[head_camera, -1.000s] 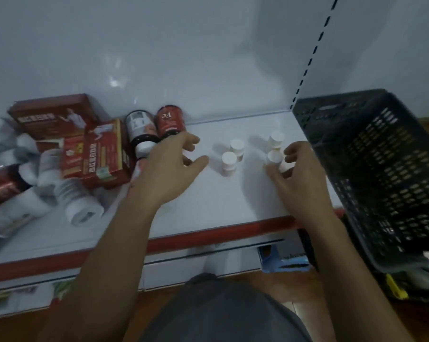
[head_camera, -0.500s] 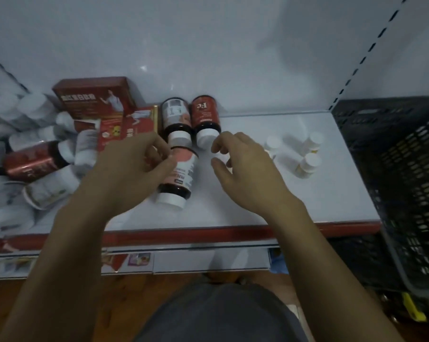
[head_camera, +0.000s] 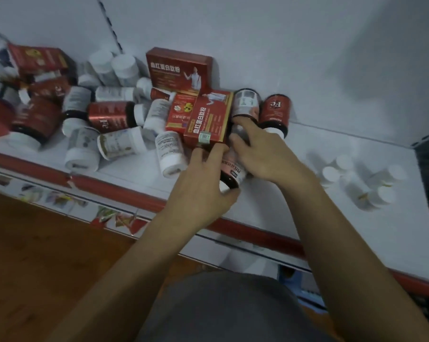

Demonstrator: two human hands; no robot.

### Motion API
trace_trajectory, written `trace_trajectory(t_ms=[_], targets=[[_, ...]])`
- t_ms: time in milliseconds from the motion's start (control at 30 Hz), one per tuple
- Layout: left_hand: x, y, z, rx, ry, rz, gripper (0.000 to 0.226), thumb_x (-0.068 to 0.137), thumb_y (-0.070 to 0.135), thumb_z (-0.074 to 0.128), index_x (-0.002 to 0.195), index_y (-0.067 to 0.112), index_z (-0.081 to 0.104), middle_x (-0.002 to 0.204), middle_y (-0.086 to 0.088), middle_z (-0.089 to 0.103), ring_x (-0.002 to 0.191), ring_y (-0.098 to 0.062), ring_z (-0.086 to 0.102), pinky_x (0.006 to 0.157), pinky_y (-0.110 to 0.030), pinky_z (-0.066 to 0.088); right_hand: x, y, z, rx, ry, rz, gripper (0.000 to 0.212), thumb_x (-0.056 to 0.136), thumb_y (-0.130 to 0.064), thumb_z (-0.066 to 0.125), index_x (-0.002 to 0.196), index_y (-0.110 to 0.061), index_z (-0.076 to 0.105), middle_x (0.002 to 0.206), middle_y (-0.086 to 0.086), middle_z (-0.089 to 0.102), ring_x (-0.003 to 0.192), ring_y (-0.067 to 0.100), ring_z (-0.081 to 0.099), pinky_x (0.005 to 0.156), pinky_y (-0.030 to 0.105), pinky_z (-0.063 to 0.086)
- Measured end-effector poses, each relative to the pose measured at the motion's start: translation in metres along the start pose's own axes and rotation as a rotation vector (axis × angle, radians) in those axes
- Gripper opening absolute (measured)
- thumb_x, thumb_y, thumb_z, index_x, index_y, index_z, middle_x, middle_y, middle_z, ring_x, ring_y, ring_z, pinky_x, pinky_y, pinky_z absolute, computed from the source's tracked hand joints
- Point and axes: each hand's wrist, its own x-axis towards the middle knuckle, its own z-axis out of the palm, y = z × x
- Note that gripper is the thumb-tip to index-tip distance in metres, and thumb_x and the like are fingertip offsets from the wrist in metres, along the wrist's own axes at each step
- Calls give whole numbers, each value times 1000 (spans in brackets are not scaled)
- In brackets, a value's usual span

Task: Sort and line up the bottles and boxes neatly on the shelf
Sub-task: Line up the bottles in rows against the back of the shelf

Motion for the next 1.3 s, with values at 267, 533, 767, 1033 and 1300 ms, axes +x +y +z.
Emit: trace_trajectory(t_ms=[267, 533, 767, 1033, 1300], targets=[[-16, 6, -29, -108, 95, -151, 49, 84, 46, 75, 126, 34, 54, 112, 14, 62, 93, -5, 61, 73, -18, 48, 6, 4, -6, -134, -117, -64, 53, 102, -59, 31, 151, -41, 32, 142, 7, 56, 120, 29, 58, 101, 46, 49], [-29, 9, -37, -156, 457, -337, 41, 94, 49, 65, 126, 25, 57, 108, 12, 57, 87, -10, 61, 71, -27, 55, 25, 7, -12, -108, -129, -70, 50, 99, -57, 41, 147, -45, 33, 139, 12, 56, 110, 37, 62, 95, 50, 54], [-44, -14, -39, -294, 690, -466, 39, 96, 56, 56, 117, 23, 57, 112, 7, 62, 99, -11, 63, 75, -29, 56, -7, 10, -26, 31, 61, -81, 29, 100, -39, 55, 125, -31, 43, 123, 10, 38, 75, 6, 41, 79, 28, 35], [-44, -73, -95, -1011, 866, -486, 19, 102, 34, 55, 99, 15, 59, 96, -1, 67, 72, -9, 61, 61, -28, 51, -22, -59, -37, 110, 592, -299, 19, 100, -8, 46, 118, -8, 51, 126, 22, 47, 86, -37, 30, 69, 0, 31], [-89, -187, -200, -1505, 894, -524, 25, 100, 32, 59, 113, 11, 65, 93, -10, 63, 65, -18, 57, 62, -30, 50, -10, -197, 86, 244, 585, -444, 17, 99, -16, 51, 115, -22, 53, 103, 3, 50, 96, 21, 46, 81, 31, 39]])
